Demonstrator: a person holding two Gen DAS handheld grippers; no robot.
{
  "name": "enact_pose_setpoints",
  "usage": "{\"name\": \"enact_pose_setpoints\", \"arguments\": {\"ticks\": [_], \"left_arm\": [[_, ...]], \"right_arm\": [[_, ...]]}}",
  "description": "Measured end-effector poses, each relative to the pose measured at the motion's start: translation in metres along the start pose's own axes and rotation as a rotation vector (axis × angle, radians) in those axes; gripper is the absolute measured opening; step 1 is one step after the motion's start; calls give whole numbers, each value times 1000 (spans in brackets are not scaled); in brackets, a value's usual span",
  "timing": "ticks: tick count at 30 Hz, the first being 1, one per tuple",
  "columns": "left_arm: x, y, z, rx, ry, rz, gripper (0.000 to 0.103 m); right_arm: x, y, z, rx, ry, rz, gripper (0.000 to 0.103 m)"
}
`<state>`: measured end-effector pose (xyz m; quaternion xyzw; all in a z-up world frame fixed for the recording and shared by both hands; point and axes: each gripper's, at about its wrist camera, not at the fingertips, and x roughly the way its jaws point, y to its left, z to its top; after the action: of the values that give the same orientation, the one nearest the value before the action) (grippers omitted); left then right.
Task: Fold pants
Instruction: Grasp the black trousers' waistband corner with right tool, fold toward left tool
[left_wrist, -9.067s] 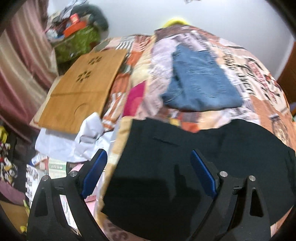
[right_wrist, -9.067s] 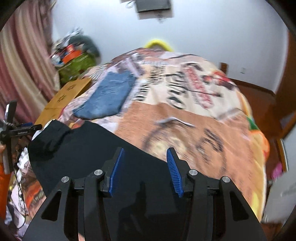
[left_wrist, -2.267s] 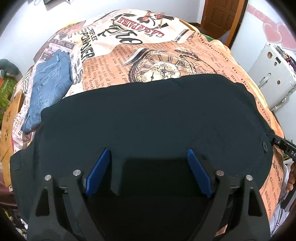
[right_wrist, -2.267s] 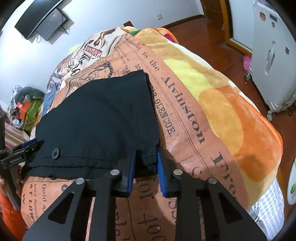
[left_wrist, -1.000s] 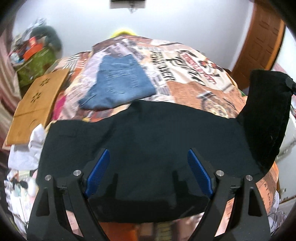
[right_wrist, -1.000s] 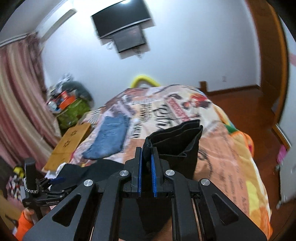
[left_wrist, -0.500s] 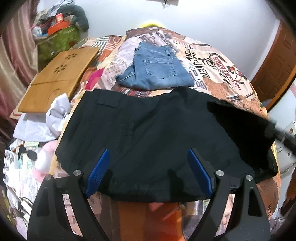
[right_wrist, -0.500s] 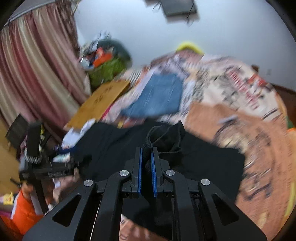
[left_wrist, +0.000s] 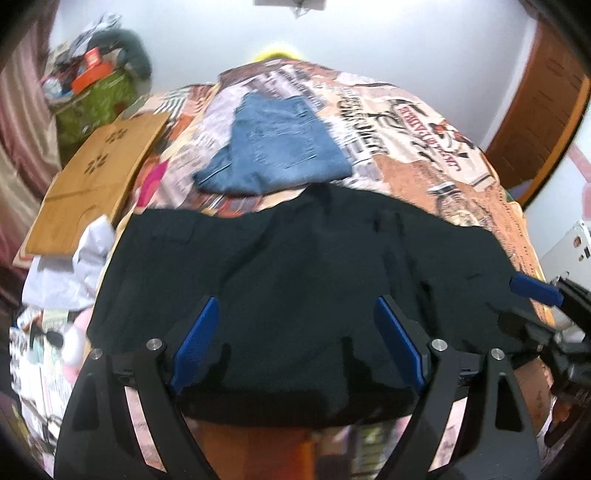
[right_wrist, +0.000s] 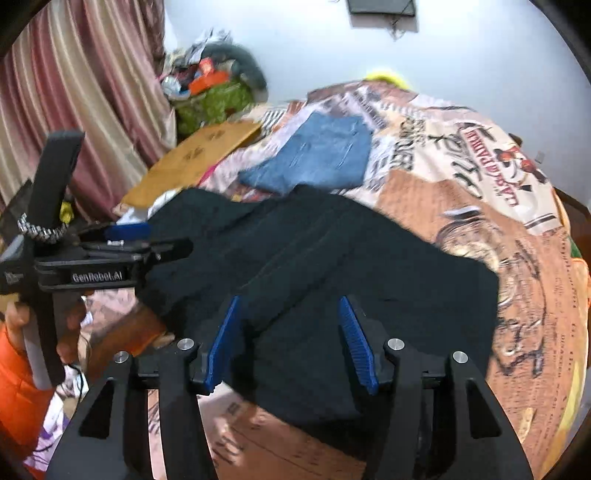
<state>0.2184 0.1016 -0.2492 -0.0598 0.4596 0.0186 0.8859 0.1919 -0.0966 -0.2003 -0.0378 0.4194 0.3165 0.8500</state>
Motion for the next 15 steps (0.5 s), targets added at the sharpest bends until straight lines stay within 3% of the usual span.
{"name": "enact_pose_setpoints", "arguments": {"ticks": [8,15], "left_arm": [[16,-61,32,136,5,-59,86],[45,-114,54,246,40,-118,86]], "right_arm": [[-33,-67,16,113,-82,-109,52],[-23,-106,19,105,-45,-138,53]]}}
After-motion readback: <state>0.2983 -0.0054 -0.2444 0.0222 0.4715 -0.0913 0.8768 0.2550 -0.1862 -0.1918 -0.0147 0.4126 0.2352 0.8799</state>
